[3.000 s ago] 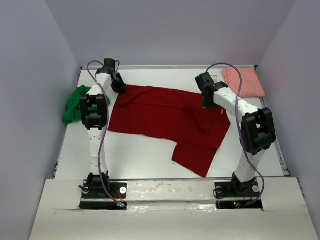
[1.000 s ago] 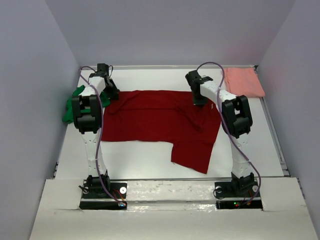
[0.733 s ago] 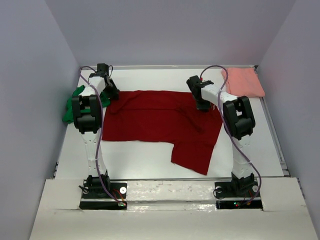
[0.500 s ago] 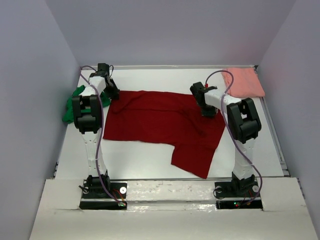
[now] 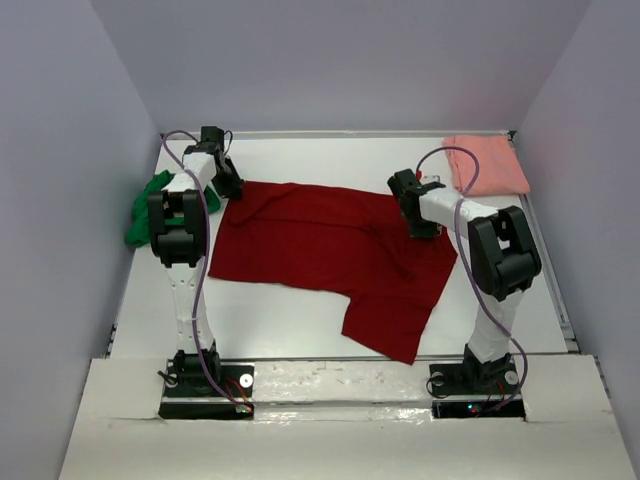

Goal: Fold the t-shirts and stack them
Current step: Fold the tshirt

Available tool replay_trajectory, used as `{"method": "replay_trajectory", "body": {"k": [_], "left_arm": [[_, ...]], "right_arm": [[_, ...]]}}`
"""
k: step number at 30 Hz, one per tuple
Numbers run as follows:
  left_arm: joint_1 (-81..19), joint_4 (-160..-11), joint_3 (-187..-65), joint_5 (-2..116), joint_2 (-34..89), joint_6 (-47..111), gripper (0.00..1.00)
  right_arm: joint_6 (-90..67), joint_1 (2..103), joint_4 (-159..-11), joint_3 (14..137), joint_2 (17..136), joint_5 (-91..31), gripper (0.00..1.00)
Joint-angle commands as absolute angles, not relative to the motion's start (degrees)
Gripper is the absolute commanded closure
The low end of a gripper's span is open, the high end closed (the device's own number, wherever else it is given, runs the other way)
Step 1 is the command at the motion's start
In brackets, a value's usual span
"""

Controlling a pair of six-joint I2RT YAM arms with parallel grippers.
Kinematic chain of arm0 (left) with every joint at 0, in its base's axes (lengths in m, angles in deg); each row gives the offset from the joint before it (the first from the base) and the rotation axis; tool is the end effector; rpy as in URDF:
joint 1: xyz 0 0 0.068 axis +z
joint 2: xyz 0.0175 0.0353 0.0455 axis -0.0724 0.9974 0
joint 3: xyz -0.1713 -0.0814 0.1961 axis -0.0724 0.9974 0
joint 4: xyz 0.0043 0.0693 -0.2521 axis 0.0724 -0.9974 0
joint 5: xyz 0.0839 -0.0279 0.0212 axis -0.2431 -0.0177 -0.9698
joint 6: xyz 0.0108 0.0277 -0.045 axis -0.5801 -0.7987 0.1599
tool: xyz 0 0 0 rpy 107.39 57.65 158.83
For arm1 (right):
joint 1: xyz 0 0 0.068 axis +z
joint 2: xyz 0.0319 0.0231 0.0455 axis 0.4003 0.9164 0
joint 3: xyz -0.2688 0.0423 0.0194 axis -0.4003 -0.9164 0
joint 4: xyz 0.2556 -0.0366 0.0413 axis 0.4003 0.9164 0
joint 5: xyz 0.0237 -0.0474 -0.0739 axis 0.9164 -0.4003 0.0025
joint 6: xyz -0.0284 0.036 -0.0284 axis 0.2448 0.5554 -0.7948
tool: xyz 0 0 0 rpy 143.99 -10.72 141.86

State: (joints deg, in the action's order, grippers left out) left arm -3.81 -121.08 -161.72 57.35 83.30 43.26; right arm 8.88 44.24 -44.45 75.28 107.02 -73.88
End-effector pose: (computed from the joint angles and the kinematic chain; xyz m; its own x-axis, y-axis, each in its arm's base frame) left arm 0.5028 -0.0021 0.1790 -0.7994 -0.3890 -0.4578 -0.2568 0.9102 -0.3249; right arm 0.3554 0.1112 0.1637 -0.8855 0.0558 -0.4613 0.2716 0.8678 -0.4162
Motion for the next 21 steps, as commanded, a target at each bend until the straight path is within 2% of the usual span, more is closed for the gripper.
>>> {"method": "replay_trajectory", "body": {"k": [1, 2, 3, 7, 8, 10, 11, 12, 16, 18, 21], "left_arm": [[-5.6, -122.0, -162.7, 56.0, 82.0, 42.7, 1.0], [-5.8, -122.0, -162.5, 55.4, 81.7, 42.9, 1.0], [-6.3, -121.5, -161.9, 53.4, 80.7, 42.7, 1.0], [-7.6, -121.7, -161.2, 48.4, 77.4, 43.6, 0.98], [-7.6, -122.1, -161.2, 47.0, 76.0, 44.2, 0.92], [-7.6, -122.4, -160.5, 43.3, 74.0, 45.6, 0.86], [-7.8, -121.7, -159.1, 42.2, 71.5, 46.6, 0.77], [-7.9, -121.2, -158.3, 41.2, 70.2, 46.9, 0.73], [-8.1, -121.6, -157.2, 36.2, 66.2, 47.9, 0.69], [-8.0, -121.9, -157.5, 35.4, 65.1, 47.8, 0.61], [-8.2, -122.7, -158.1, 34.7, 64.1, 47.8, 0.58]], "right_arm": [[4.2, 43.9, -46.8, 81.1, 101.2, -70.9, 0.79], [4.1, 43.9, -46.3, 81.7, 100.4, -70.1, 0.71], [2.3, 43.9, -46.3, 82.2, 98.8, -68.3, 0.56], [-0.9, 44.9, -45.7, 83.5, 95.1, -62.4, 0.38], [-0.7, 45.0, -44.8, 83.5, 94.6, -61.5, 0.37], [-1.6, 45.0, -44.8, 82.5, 93.5, -58.0, 0.37], [-1.5, 45.5, -44.6, 81.0, 92.6, -55.7, 0.38], [-1.5, 45.5, -44.8, 79.9, 92.0, -55.0, 0.38], [0.1, 47.9, -45.4, 73.5, 88.2, -55.3, 0.4], [2.2, 49.9, -46.1, 70.4, 86.1, -53.6, 0.41], [5.5, 51.5, -47.4, 64.2, 80.7, -51.3, 0.41]]}}
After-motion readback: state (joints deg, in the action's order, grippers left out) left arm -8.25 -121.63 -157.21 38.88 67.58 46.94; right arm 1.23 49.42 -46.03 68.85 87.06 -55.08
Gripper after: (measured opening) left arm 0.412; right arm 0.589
